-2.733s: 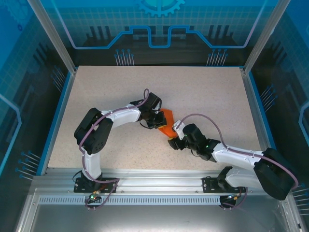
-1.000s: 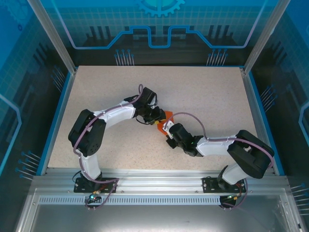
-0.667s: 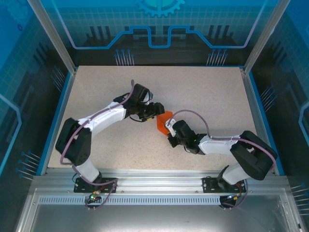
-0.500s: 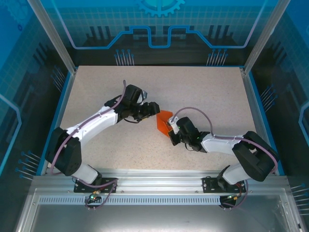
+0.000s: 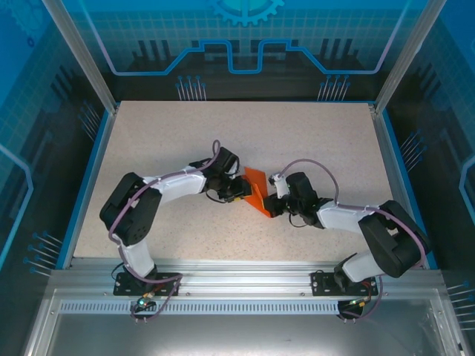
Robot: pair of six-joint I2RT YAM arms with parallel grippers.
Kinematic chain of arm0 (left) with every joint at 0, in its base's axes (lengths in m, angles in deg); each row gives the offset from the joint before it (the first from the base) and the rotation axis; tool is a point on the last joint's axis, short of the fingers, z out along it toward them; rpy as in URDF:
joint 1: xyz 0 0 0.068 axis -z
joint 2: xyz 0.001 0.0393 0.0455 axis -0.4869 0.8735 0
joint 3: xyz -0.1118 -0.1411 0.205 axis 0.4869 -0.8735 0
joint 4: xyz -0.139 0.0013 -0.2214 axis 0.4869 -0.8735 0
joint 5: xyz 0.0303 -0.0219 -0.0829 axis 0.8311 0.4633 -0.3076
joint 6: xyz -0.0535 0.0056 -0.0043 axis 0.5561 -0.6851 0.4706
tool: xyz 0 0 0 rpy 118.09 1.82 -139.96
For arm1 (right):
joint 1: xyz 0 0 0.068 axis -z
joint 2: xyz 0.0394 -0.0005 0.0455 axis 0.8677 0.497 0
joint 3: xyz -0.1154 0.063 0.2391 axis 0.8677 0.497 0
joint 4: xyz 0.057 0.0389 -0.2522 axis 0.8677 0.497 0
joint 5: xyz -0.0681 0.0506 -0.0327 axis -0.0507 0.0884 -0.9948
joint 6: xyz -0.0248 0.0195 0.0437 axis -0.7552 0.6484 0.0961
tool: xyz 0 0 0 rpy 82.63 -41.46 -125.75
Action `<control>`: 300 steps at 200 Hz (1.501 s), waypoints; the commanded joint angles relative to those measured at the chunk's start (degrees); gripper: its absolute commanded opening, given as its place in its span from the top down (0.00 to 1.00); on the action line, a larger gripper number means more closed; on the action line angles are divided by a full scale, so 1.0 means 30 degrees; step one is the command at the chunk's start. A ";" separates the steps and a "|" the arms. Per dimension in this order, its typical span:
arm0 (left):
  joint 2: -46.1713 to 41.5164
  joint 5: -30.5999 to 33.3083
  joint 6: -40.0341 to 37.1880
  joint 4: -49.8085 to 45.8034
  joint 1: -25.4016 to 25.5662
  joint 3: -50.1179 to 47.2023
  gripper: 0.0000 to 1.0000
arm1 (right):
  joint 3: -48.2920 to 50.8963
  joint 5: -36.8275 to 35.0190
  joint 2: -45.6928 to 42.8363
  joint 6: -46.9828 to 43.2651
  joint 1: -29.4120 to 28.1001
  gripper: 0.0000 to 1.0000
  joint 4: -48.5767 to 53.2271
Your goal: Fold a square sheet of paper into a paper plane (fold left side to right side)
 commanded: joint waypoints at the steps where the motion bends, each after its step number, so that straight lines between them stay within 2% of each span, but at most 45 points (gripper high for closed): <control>1: 0.0782 -0.0491 0.0282 0.0401 0.0162 0.1213 0.67 | 0.0300 0.1467 0.0591 0.0853 0.0594 1.00 -0.0802; 85: 0.2845 -0.0608 0.0302 0.0104 0.0568 0.2867 0.69 | 0.0502 0.2458 0.1696 0.1967 0.1938 1.00 -0.1497; 158: 0.3602 -0.0600 0.0255 -0.0147 0.0646 0.3349 0.72 | 0.0495 0.2825 0.2143 0.2098 0.2162 1.00 -0.1534; 249: 0.2811 -0.0255 0.0066 -0.0277 0.0651 0.2455 0.77 | 0.0034 0.3058 0.1920 0.1801 0.2162 1.00 -0.0951; 300: 0.2885 -0.0315 0.0125 -0.0129 0.0652 0.2577 0.76 | -0.0569 0.2790 0.1814 0.1354 0.2091 0.77 0.0013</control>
